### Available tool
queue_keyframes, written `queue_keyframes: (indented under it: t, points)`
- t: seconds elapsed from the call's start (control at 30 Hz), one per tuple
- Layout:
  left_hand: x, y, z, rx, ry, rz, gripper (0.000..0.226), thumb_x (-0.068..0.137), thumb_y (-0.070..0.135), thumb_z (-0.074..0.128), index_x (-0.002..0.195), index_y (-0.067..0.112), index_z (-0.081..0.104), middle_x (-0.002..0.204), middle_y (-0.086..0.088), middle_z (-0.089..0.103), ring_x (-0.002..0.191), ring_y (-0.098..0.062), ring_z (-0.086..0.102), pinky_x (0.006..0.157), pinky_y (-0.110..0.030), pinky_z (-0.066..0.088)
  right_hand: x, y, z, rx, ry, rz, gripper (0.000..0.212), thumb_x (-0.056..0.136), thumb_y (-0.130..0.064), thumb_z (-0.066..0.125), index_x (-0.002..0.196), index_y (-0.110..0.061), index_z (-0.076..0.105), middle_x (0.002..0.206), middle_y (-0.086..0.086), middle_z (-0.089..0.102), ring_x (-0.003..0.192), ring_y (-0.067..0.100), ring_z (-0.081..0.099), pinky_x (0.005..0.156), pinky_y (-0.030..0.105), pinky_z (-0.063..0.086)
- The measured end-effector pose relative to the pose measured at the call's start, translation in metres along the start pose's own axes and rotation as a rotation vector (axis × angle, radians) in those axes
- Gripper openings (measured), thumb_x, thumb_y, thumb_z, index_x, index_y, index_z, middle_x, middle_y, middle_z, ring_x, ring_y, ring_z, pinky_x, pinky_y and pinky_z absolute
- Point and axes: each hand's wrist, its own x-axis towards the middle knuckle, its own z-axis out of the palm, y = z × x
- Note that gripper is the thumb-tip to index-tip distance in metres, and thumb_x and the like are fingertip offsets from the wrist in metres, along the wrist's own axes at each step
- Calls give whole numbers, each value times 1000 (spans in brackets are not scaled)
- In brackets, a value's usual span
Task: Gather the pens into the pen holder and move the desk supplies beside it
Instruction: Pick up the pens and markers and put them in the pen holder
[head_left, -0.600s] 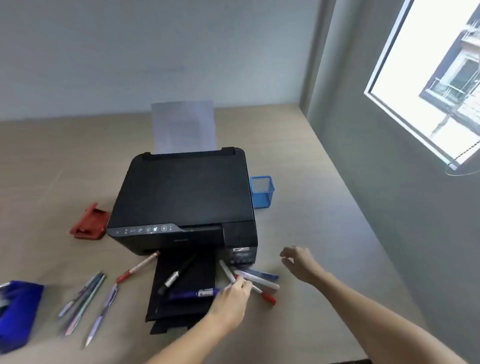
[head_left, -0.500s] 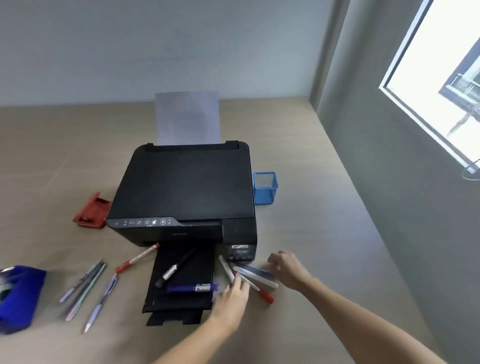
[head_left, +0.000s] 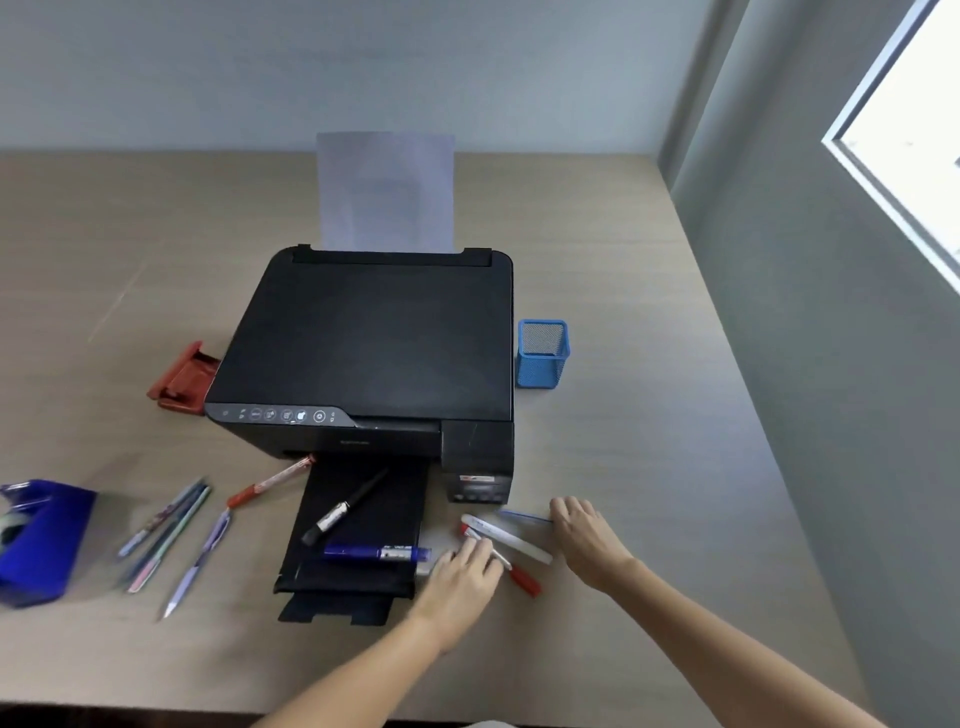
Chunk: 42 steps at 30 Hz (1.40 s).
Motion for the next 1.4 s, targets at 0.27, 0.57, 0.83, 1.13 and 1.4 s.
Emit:
queue_keyframes:
  t: [0.27,0.57,0.83,1.13,1.4]
  points:
    - [13,18,-3,53,53,265,12,78,18,46,75,24,56,76,8,63,69,-12,62,57,-21,49,-30,15,15,438,126,201,14,87,-1,36,89,-15,37,74,4,50,72,26,44,67,36,38]
    - [7,17,3,109,-63,190,20,69,13,44,68,25,60,65,7,59,57,-12,56,46,-21,42,-13,-2,7,513,145,141,23,75,-18,67,92,-7,57,57,-17,43,59,9,43,61,25,34]
    - [-13,10,-20,-121,-6,249,31,74,13,37,78,32,62,70,14,60,62,0,60,51,-13,45,-4,-8,18,391,87,155,38,69,-33,73,85,-16,43,85,2,51,84,27,50,70,34,39]
    - [-19,-6,-80,-863,230,-59,10,100,17,41,98,10,48,79,2,51,67,-13,44,67,-30,40,-3,2,11,322,-31,127,13,90,-21,49,80,-15,43,94,17,58,92,34,56,73,37,39]
    - [-42,-35,-91,-869,-60,-219,22,102,27,40,97,7,47,74,2,48,65,-16,44,61,-28,35,-24,15,6,378,-23,96,24,90,-24,39,69,-12,40,69,8,47,66,25,42,60,33,28]
